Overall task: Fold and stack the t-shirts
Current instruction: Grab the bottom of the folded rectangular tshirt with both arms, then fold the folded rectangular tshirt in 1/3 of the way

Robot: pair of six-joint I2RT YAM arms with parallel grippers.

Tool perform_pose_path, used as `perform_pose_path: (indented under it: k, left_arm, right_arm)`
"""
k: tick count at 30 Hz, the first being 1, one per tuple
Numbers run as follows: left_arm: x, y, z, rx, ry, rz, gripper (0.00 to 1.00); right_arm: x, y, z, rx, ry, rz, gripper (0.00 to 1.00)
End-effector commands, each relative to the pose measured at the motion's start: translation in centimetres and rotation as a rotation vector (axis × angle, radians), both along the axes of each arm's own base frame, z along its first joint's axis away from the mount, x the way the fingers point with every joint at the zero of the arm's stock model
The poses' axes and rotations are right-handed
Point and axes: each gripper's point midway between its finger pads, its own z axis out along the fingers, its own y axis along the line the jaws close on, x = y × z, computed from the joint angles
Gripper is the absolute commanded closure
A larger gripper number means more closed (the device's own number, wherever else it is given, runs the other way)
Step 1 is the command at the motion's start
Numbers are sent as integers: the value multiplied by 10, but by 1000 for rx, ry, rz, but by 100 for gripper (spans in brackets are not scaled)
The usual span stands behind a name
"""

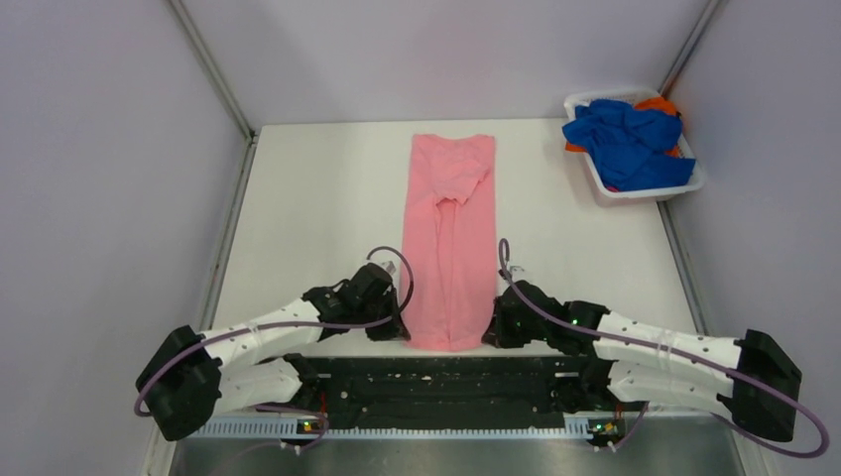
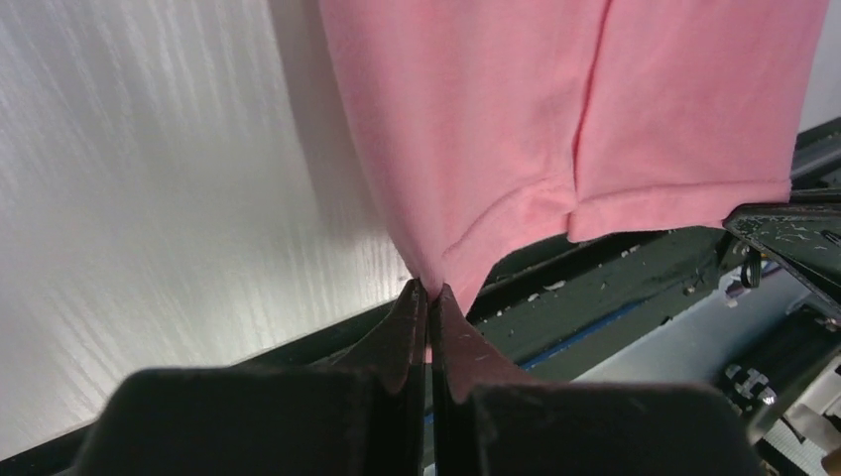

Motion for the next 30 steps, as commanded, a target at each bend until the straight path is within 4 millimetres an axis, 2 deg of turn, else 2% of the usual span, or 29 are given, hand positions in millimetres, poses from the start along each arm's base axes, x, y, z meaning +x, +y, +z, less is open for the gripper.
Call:
perform_pose_path:
  k: [1,4,7,10,13,18,21,26,30]
  left_arm:
    - [1,-22,29,-102,-36,-93,100]
    - [21,-33,43,-96,-103,-95,100]
    - [46,-37,51,-57,-149,-67,100]
    - [78,-41,63,-33,-193,-19,100]
    - [112,-36,65,17,-187,58,100]
    - [169,-33,77,-56,-166,132,100]
    - [200,-28,80,-44,-181,162,100]
    - [245,-24,81,-28,-169,185,100]
    - [275,-21,76,-28,-162,197,100]
  right_arm:
    - [-1,27,32,137,-63,107,100]
    - [17,34,45,135,-122,101,100]
    - [39,35,48,136,-149,63,100]
    - [65,36,53,172,-166,28,100]
    - [95,32,61,162,-210,-26,100]
    - [149,23,75,180,-269,-129,100]
    - [181,17,80,191,-294,-190,100]
    - [228,8,76,159,-295,-242,100]
    - [264,-3,77,150,-326,-294,100]
